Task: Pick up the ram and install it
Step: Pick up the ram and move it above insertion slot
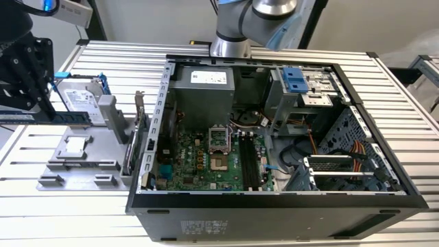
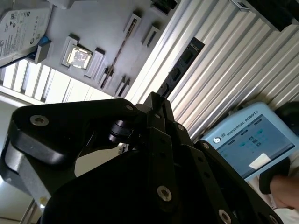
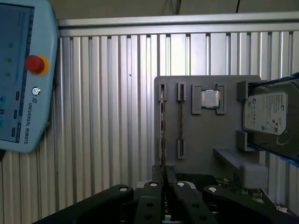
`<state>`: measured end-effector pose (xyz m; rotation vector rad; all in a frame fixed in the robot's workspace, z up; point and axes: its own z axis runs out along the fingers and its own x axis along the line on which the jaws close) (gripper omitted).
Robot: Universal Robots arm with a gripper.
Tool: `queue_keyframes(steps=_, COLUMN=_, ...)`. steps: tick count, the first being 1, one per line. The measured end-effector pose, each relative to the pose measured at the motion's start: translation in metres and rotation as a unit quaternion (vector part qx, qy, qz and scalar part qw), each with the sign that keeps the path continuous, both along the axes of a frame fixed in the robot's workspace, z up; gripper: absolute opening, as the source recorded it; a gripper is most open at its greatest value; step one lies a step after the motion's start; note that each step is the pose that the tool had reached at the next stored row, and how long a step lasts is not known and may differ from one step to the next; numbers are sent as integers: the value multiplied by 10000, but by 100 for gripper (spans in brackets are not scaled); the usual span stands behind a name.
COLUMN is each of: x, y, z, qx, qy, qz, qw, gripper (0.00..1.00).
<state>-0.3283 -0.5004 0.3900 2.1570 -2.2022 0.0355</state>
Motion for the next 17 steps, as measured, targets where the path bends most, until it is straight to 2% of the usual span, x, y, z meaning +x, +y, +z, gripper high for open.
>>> queue_keyframes(steps=17, x=114, y=0, z=0, qx=0, qy=0, qz=0, qw=10000, gripper=0)
